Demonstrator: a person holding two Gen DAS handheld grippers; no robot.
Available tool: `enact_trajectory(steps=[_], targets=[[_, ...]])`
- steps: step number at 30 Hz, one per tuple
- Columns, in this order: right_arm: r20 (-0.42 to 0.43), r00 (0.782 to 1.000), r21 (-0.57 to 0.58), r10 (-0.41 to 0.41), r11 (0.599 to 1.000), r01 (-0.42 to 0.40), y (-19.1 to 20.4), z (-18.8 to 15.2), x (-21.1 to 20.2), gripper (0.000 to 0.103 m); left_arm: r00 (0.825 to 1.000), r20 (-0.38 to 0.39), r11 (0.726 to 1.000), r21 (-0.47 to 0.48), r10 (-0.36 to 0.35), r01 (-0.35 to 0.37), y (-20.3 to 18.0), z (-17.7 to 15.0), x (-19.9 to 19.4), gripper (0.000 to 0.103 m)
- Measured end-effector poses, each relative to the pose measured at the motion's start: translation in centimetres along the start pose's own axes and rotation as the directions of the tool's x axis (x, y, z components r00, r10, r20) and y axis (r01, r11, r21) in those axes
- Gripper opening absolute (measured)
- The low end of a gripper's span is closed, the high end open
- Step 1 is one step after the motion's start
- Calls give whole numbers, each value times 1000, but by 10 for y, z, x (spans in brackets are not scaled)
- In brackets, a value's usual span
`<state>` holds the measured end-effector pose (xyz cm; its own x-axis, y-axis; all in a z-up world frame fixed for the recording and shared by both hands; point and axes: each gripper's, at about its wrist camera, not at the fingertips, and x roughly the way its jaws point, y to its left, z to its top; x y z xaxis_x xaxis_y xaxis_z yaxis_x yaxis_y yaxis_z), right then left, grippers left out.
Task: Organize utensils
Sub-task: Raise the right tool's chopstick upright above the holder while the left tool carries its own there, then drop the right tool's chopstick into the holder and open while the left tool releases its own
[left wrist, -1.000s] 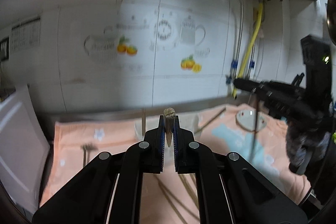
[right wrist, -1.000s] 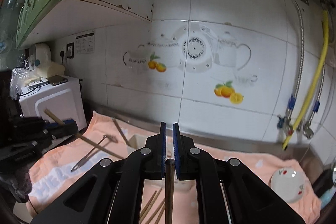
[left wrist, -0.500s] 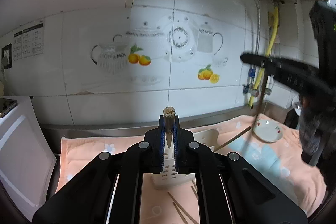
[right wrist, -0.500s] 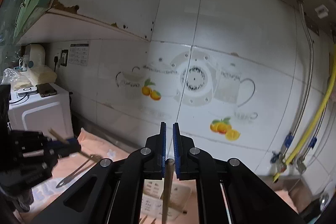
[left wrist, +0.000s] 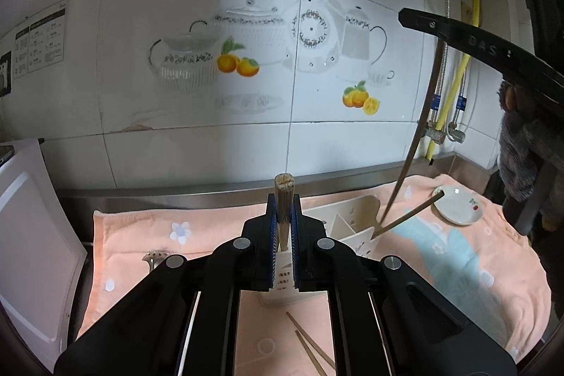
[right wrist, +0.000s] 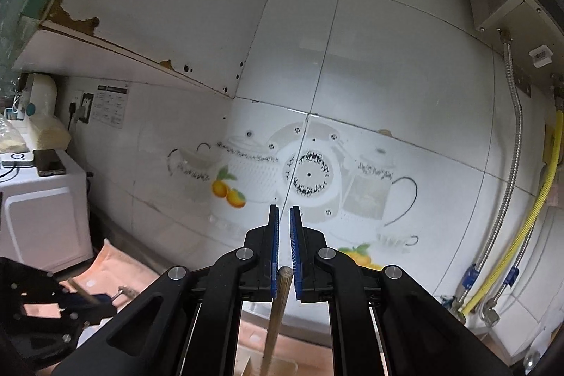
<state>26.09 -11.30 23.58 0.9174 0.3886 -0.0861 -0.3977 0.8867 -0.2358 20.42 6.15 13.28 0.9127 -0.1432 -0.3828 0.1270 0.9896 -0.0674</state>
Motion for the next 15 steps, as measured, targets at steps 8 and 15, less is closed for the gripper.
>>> enact_trajectory(steps=[8,15], targets=[[17,1000,11,-13,1000,13,-3,-6,15,6,1000,-13,1000,-7,-3,3,3,-3,7,6],[52,998,19,-33,999,32,-6,-6,21,6,1000,-21,1000,-4,-7,6,3,-5,11,6]])
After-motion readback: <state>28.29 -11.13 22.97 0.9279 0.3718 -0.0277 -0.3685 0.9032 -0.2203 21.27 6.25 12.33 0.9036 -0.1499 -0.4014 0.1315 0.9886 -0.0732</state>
